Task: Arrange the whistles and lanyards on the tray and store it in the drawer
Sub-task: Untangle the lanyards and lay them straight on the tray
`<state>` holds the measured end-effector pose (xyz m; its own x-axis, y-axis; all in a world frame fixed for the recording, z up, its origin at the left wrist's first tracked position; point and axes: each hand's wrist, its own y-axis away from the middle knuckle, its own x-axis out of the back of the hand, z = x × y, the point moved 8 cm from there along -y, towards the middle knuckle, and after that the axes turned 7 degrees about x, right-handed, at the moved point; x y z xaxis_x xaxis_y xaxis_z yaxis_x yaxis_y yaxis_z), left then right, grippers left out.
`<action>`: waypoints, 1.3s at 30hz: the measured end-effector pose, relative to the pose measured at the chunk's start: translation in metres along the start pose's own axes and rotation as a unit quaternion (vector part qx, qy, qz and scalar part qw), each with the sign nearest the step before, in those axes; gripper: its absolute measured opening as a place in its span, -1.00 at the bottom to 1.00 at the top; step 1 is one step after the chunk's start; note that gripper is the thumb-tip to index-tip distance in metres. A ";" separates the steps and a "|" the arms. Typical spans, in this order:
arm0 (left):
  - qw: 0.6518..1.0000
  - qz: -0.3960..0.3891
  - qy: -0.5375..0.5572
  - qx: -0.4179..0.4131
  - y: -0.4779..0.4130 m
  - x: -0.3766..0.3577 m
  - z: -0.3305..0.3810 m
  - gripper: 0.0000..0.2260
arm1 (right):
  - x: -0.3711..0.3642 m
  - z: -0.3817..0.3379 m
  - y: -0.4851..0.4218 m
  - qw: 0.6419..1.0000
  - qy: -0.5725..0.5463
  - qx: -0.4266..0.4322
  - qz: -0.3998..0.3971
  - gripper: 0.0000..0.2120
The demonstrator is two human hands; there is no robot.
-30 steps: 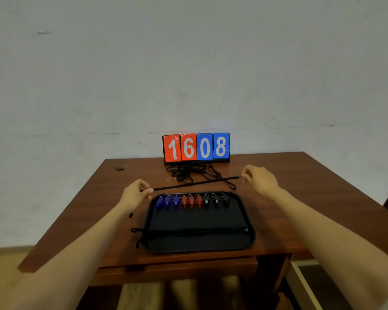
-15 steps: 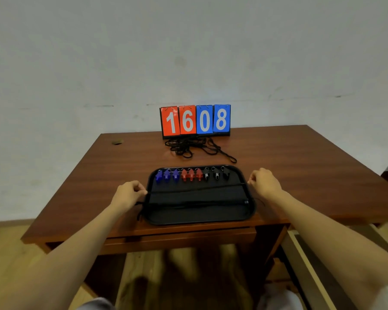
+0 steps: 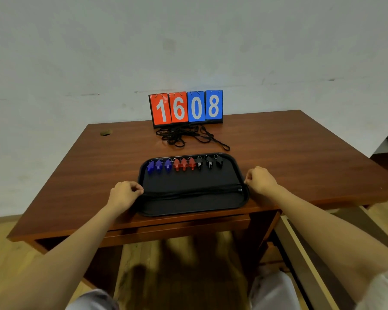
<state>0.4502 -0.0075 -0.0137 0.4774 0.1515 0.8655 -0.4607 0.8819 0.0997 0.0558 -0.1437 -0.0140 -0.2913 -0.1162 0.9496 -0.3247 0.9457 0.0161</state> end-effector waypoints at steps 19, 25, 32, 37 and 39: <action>0.964 -0.006 -0.234 -0.122 0.015 -0.026 0.017 -0.61 | -0.023 -0.037 0.010 0.982 0.093 0.140 -0.084 -0.71; 0.962 -0.010 -0.240 -0.127 0.014 -0.026 0.021 -0.64 | -0.020 -0.032 0.011 0.982 0.105 0.128 -0.086 -0.74; 0.951 -0.008 -0.243 -0.190 0.021 -0.043 0.062 -0.61 | -0.011 -0.040 0.007 0.979 0.130 0.139 -0.074 -0.68; 0.954 -0.026 -0.207 -0.217 0.011 -0.059 0.112 -0.61 | 0.007 -0.053 -0.014 0.982 0.109 0.148 -0.039 -0.65; 0.955 -0.017 -0.191 -0.225 0.000 -0.060 0.136 -0.62 | 0.018 -0.060 -0.030 0.983 0.100 0.154 -0.017 -0.65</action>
<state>0.3200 -0.0777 0.0006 0.1385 0.0205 0.9902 -0.0395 0.9991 -0.0152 0.1145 -0.1561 0.0216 -0.1032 -0.0542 0.9932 -0.5971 0.8019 -0.0183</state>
